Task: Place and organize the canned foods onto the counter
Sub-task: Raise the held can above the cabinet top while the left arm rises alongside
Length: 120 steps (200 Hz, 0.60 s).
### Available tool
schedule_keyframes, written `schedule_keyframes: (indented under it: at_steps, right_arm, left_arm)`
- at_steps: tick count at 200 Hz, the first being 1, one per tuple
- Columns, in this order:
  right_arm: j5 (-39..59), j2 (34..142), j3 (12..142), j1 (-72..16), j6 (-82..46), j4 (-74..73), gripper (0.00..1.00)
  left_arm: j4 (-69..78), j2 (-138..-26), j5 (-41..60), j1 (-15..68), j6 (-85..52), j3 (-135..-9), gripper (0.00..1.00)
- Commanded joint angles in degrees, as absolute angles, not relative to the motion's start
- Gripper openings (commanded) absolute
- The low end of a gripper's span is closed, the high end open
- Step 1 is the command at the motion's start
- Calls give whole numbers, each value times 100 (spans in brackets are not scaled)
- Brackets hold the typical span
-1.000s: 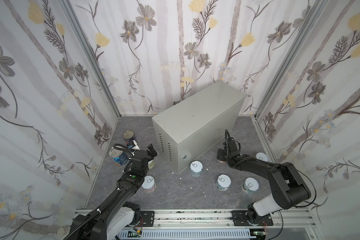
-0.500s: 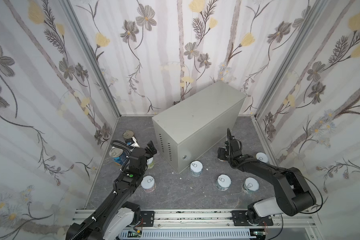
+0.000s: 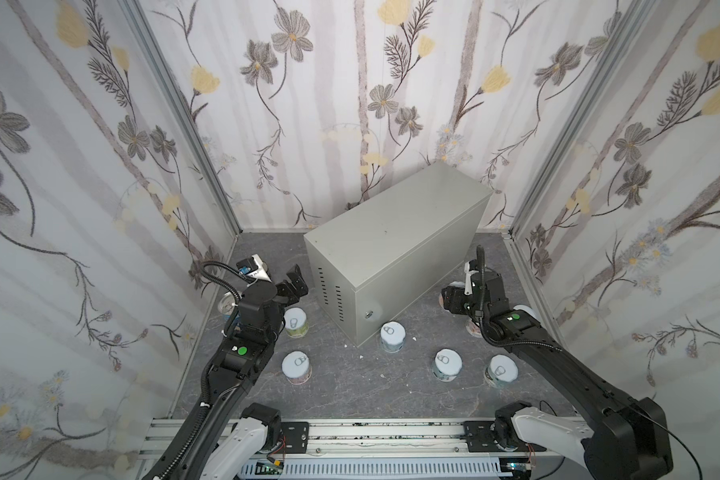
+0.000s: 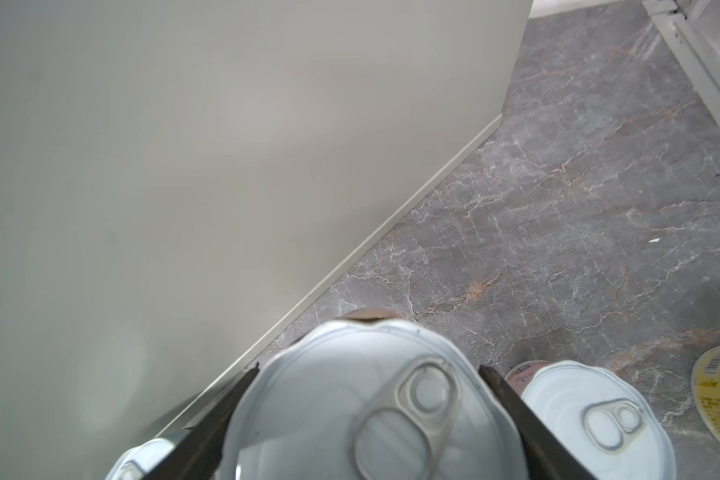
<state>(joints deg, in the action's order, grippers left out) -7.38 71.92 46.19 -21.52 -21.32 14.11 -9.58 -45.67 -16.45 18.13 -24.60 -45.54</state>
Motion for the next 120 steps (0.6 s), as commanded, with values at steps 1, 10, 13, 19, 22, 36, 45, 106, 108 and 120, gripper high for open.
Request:
schedule_keyframes:
  at_steps: [1, 10, 13, 19, 22, 36, 45, 106, 108, 120]
  right_arm:
    - [-467, 6820, 4935, -2162, -1961, 1967, 47]
    - [-402, 6677, 5036, -2162, -1903, 2182, 46]
    - [-384, 6633, 5070, -2162, -1892, 2253, 46]
    - [-362, 6545, 5148, -2165, -1860, 2393, 46]
    - [-353, 6507, 5181, -2160, -1843, 2451, 46]
    - [-334, 6344, 5350, -2166, -1765, 2732, 46]
    - [-334, 6233, 5486, -2166, -1709, 2907, 46]
    - [-422, 6256, 6931, -2169, -1342, 3845, 45]
    - [-422, 6264, 6991, -2170, -1337, 3866, 45]
    - [-397, 6391, 7368, -2170, -1278, 4020, 45]
  left_arm:
    - [-1519, -4613, -1386, 1814, -2232, -4897, 100]
    - [-1638, -4619, -1362, 1835, -2166, -5020, 100]
    - [-1677, -4617, -1362, 1839, -2141, -5057, 100]
    - [-1747, -4623, -1367, 1838, -2098, -5130, 100]
    - [-1780, -4622, -1369, 1839, -2078, -5167, 100]
    - [-1915, -4612, -1335, 1862, -2007, -5338, 100]
    - [-1990, -4621, -1266, 1871, -1980, -5466, 100]
    - [-2584, -5285, -962, 2249, -1791, -6918, 100]
    - [-2602, -5318, -955, 2261, -1788, -6963, 100]
    - [-2690, -5501, -916, 2369, -1734, -7265, 100]
